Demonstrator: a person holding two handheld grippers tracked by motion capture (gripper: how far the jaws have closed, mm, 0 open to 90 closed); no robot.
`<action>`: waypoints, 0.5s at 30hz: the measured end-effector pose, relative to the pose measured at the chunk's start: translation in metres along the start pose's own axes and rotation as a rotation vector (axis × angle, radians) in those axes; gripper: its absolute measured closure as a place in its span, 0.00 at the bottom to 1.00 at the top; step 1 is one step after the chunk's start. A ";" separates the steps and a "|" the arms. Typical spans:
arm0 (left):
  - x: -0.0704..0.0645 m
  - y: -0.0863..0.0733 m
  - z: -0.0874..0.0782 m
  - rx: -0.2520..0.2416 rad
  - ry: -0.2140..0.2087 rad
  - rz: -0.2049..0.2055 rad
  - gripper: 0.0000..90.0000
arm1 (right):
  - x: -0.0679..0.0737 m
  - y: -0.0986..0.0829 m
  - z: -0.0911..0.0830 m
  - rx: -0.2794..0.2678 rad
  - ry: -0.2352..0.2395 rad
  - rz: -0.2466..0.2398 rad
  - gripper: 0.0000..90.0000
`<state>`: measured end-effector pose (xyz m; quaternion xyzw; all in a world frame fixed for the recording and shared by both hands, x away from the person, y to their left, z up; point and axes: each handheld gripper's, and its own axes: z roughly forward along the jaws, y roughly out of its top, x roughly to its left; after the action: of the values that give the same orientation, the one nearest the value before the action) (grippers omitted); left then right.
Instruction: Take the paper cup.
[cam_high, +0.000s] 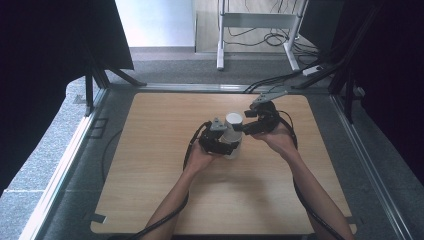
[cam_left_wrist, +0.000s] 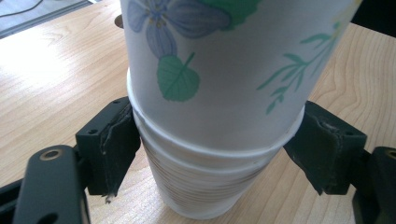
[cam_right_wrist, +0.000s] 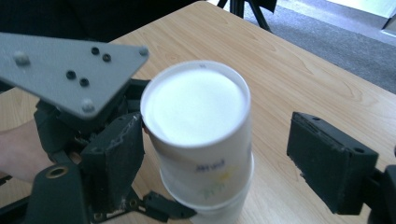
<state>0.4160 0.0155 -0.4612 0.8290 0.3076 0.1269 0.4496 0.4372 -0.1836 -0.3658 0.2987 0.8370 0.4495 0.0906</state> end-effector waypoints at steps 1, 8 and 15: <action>0.000 0.000 0.000 -0.002 -0.001 -0.002 0.23 | 0.002 0.004 0.003 0.005 0.002 -0.008 0.23; 0.000 0.000 0.000 0.007 0.001 0.003 0.23 | 0.006 0.013 0.009 0.028 0.000 -0.034 0.29; 0.000 0.000 0.000 0.014 0.000 0.005 0.22 | 0.011 0.021 0.009 0.069 -0.007 -0.074 0.39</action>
<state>0.4162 0.0156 -0.4609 0.8330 0.3063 0.1260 0.4432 0.4411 -0.1622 -0.3530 0.2721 0.8620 0.4158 0.1000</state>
